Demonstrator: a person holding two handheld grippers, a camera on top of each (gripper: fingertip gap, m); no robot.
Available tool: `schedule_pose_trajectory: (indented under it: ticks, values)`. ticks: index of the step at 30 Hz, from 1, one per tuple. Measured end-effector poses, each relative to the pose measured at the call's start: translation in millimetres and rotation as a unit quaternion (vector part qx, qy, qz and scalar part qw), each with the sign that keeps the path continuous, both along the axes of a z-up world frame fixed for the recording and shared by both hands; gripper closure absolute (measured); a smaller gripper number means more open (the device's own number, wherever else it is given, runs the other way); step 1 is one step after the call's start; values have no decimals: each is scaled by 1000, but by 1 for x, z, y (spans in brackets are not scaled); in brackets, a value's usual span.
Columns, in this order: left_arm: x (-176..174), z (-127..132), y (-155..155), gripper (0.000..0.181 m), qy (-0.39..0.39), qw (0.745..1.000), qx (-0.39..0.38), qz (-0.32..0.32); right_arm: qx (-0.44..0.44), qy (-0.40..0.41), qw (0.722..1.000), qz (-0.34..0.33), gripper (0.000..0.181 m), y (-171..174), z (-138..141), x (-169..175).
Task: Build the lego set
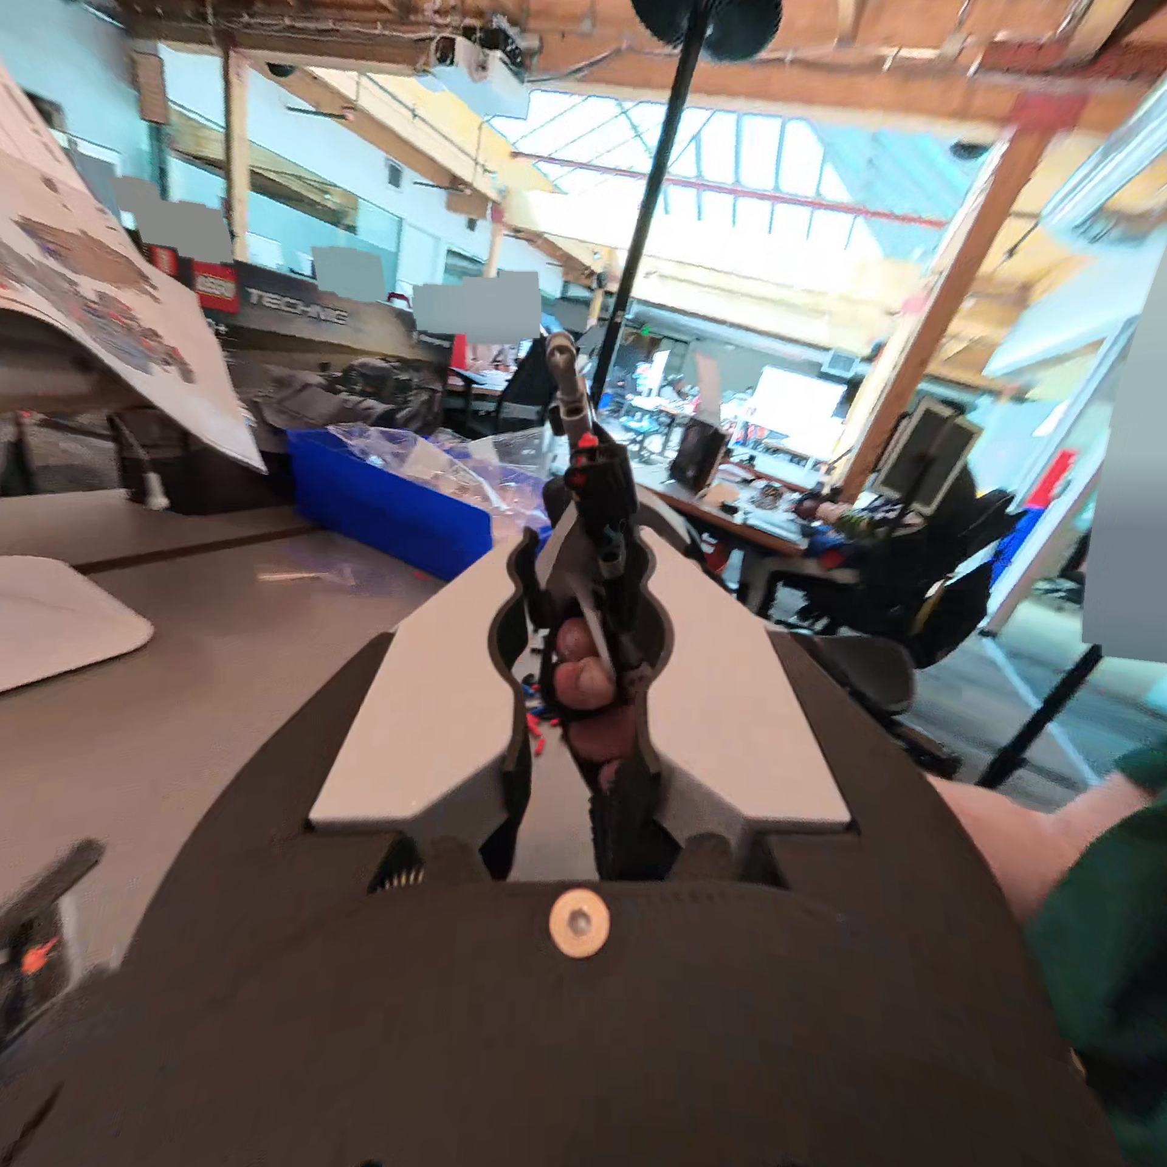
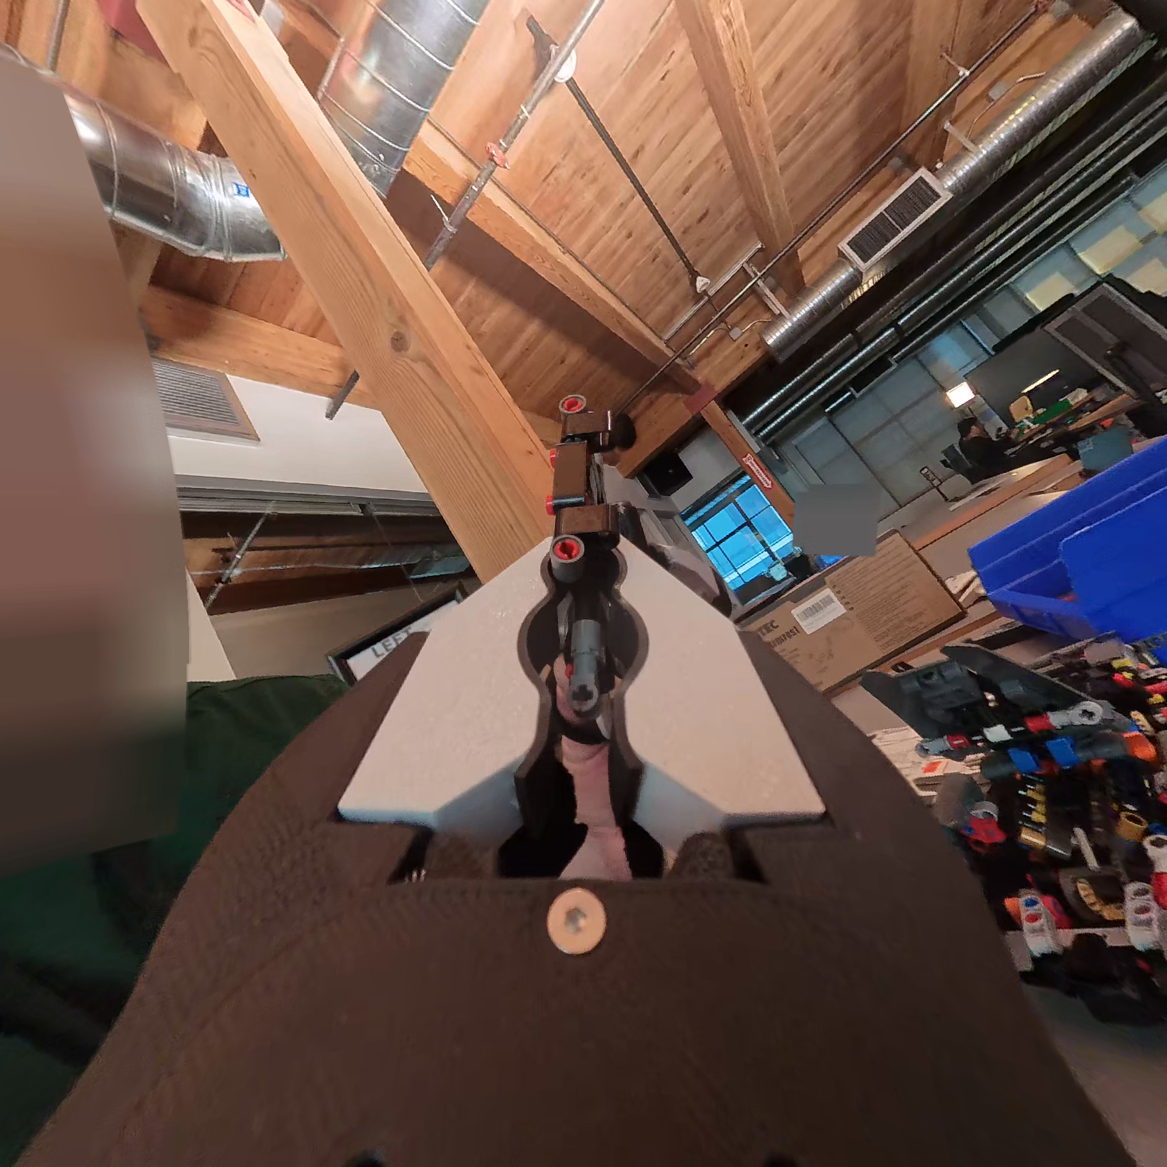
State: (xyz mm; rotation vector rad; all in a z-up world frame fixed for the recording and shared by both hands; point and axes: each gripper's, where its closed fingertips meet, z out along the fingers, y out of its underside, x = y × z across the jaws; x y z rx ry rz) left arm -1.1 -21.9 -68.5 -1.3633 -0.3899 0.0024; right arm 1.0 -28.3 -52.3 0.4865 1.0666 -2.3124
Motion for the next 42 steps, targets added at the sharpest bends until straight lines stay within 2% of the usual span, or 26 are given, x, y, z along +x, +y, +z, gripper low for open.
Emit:
schedule_pose_trajectory:
  ticks: [3, 8, 16, 23, 31, 38, 42]
  values:
    - [2, 1, 2, 164, -23, 999, 28, -22, 22, 16, 999, -30, 175, -3, -4, -1]
    - [-1, 3, 4, 167, -34, 998, 42, -30, 46, 42, 996, -67, 176, -1, -3, -4]
    - [-13, -3, 5, 177, -38, 999, 26, -11, 91, 63, 982, -153, 175, 5, -8, -17]
    - [-21, -7, 9, 177, -53, 998, 15, -7, 91, 49, 980, -172, 174, 13, -11, -27]
    - [-26, -10, 10, 177, -66, 998, 11, -8, 80, 26, 983, -163, 168, 20, -16, -33]
    - [-28, -12, 8, 177, -58, 998, -13, 6, 103, 32, 980, -165, 170, 19, -20, -33]
    - [-27, -11, 9, 177, -68, 998, 0, -5, 99, 34, 980, -170, 170, 20, -17, -34]
